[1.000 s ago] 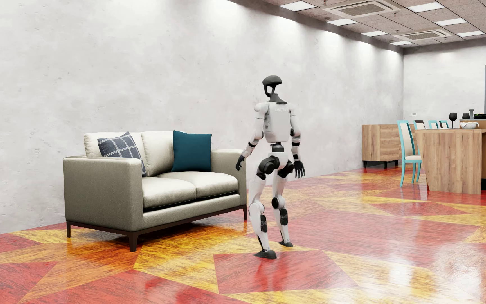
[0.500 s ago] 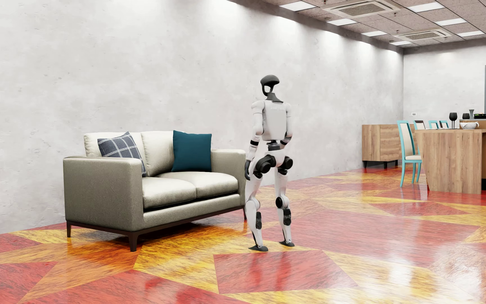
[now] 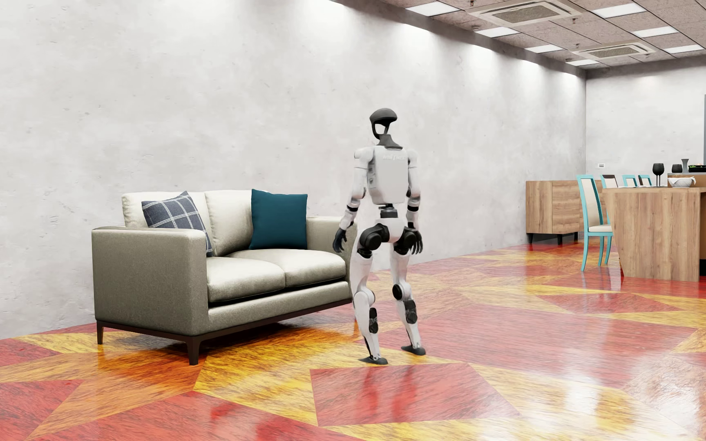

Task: Head to the sofa

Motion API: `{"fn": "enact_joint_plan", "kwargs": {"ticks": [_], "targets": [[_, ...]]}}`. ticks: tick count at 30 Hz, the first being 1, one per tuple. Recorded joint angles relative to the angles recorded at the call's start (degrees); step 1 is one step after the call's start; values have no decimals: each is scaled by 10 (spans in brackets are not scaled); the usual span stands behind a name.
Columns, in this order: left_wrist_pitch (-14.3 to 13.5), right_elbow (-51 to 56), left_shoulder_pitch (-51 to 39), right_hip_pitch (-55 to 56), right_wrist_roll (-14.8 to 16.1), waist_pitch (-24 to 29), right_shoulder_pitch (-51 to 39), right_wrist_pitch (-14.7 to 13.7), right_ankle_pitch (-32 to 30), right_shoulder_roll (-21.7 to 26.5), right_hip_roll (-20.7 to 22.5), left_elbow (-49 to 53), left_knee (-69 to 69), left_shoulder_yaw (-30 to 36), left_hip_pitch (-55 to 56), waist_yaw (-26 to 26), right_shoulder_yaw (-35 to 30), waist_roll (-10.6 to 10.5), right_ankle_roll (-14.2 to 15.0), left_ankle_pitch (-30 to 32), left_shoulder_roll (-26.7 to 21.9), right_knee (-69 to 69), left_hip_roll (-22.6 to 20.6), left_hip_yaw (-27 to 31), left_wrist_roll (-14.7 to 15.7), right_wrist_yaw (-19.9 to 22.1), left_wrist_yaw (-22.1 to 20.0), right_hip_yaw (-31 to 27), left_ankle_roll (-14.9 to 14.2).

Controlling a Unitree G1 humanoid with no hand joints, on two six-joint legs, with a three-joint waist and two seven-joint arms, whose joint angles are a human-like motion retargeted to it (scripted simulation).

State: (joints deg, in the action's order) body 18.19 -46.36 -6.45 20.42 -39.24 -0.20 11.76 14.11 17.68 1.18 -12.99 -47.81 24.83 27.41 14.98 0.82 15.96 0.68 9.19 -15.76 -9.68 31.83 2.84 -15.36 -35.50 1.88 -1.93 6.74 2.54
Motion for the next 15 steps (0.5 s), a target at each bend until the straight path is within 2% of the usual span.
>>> {"fn": "enact_joint_plan", "kwargs": {"ticks": [1, 2, 5, 7, 10, 13, 14, 15], "targets": [[-1, 2, -16, -20, -6, -3, 0, -1, 5, 1, 2, -1, -4, 8, -4, 1, -8, 3, -21, 2, -5, -32, -1, 4, -2, -1, 6, 11, -1], [2, 3, -25, -38, -11, -6, -4, -1, 0, 0, 7, 2, -9, 8, -8, 2, -16, 6, -24, 4, -10, -61, 2, 7, -1, -4, 3, 18, -3], [10, 0, -4, -67, -29, -11, -26, 0, -29, 4, 27, 22, -22, -37, -22, 0, -48, 5, -21, 9, -5, -117, 18, 0, 26, -13, -40, 22, -9], [6, 12, 22, -74, -34, -12, -37, -14, -32, 9, 38, 29, -28, -50, -28, -1, -66, 4, -22, 12, 2, -129, 27, -5, 39, -14, -49, 21, -12], [11, 28, 56, -66, -18, -13, -45, -19, -22, 1, 43, 1, -28, -18, -31, -3, -69, 4, -30, 11, 7, -113, 33, -11, 33, 3, -22, 13, -16], [27, 33, 78, -58, -15, -12, -43, -25, -12, 7, 43, -52, -25, 35, -27, -3, -83, 6, -35, 11, 14, -96, 34, -8, 15, -4, 28, 13, -20], [33, 35, 86, -54, -14, -11, -40, -25, -9, 8, 42, -66, -23, 31, -25, -4, -82, 6, -37, 12, 21, -90, 33, -6, 30, -7, 36, 14, -22], [50, 33, 96, -51, -14, -11, -40, -22, -5, 7, 40, -68, -22, -1, -22, -4, -81, 6, -39, 12, 35, -83, 32, -2, 71, -9, 24, 17, -23]]}}
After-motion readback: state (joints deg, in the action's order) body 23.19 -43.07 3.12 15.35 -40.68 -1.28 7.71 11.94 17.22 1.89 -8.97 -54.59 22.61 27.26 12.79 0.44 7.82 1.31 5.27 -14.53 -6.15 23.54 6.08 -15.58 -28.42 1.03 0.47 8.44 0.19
